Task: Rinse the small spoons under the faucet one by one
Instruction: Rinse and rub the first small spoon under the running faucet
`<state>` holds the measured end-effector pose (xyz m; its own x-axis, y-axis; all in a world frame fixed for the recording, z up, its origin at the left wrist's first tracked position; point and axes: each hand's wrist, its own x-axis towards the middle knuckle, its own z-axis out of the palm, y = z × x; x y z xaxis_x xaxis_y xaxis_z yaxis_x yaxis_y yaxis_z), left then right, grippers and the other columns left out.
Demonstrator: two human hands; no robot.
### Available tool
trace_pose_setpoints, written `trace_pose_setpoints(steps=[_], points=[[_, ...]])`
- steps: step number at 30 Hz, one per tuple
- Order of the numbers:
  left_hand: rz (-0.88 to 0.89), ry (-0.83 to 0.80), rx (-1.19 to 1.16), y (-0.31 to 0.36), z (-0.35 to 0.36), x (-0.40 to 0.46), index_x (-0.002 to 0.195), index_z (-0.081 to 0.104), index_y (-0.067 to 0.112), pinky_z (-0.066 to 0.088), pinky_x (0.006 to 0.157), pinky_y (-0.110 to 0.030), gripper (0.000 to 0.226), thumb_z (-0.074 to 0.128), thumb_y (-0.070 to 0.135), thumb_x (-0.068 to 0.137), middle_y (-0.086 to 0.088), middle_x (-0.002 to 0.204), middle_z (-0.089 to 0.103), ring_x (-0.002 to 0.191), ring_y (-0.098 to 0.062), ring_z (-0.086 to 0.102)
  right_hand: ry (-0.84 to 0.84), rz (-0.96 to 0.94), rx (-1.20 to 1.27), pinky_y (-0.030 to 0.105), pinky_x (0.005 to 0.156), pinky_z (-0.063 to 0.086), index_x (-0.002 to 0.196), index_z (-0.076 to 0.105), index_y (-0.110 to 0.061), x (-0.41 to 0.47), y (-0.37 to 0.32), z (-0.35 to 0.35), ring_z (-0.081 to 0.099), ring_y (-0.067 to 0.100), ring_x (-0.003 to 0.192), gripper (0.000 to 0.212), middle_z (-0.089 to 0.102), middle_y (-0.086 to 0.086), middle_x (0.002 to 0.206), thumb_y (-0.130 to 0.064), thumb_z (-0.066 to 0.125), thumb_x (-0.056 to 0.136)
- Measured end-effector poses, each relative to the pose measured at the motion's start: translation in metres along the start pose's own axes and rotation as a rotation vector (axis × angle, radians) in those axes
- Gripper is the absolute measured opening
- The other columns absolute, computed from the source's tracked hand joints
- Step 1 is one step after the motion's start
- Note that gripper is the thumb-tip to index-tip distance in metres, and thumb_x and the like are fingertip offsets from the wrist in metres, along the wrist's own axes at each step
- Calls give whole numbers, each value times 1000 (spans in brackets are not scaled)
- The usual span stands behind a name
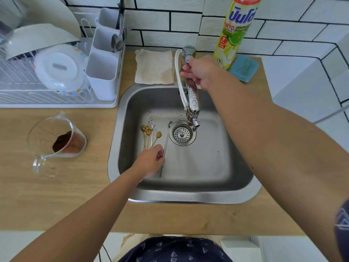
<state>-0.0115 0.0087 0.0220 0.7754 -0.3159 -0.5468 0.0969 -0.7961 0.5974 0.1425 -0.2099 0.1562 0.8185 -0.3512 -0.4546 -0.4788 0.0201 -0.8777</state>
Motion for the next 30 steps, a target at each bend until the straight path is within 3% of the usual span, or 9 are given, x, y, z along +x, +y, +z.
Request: trace_pose_setpoints(steps=[6, 10, 13, 17, 22, 25, 30], points=[[26, -2, -17, -7, -5, 0, 104, 56, 18, 62, 80, -42, 8, 59, 13, 99, -3, 93, 66, 86, -25, 67, 38, 22, 103, 13, 28, 30, 86, 52, -13, -1, -2, 5, 59, 3, 33, 25, 61, 3, 78, -15, 44, 110], [22, 16, -41, -13, -6, 1, 120, 54, 25, 61, 82, -34, 25, 60, 12, 99, -2, 99, 66, 87, -19, 66, 51, 58, 97, 11, 28, 26, 114, 54, -11, -3, -6, 8, 61, 5, 35, 14, 62, 1, 79, -18, 41, 111], [19, 17, -52, -15, -8, 1, 121, 53, 26, 62, 81, -35, 26, 59, 12, 99, -2, 97, 66, 87, -22, 67, 87, 61, 152, 11, 29, 30, 128, 52, -10, -5, -9, 10, 64, 13, 56, 22, 63, 5, 88, -13, 39, 110], [5, 4, -88, -19, -10, 0, 119, 52, 29, 62, 74, -31, 27, 60, 13, 99, 0, 97, 65, 87, -22, 67, 88, 65, 101, 16, 42, 30, 110, 54, -14, -2, -15, 9, 65, 14, 63, 19, 65, 4, 93, -8, 36, 108], [-24, -24, -156, -19, -9, 0, 118, 53, 30, 62, 67, -27, 28, 61, 12, 98, 0, 98, 65, 87, -21, 66, 55, 54, 43, 26, 57, 40, 112, 59, -12, 3, -13, 5, 67, 11, 60, 19, 66, -1, 80, -13, 41, 107], [-34, -41, -185, -16, -8, 1, 118, 54, 29, 62, 65, -26, 27, 61, 12, 99, 0, 97, 65, 87, -21, 67, 34, 26, 0, 24, 57, 44, 116, 62, -12, 3, -9, 1, 70, 5, 58, 22, 70, -5, 80, -23, 46, 107], [-57, -53, -220, -12, -8, 2, 116, 56, 28, 61, 68, -27, 19, 56, 17, 101, -4, 95, 67, 84, -20, 69, 131, -17, 63, 17, 47, 44, 89, 64, -17, -2, 6, -14, 65, 1, 56, 25, 70, -7, 77, -32, 52, 105]])
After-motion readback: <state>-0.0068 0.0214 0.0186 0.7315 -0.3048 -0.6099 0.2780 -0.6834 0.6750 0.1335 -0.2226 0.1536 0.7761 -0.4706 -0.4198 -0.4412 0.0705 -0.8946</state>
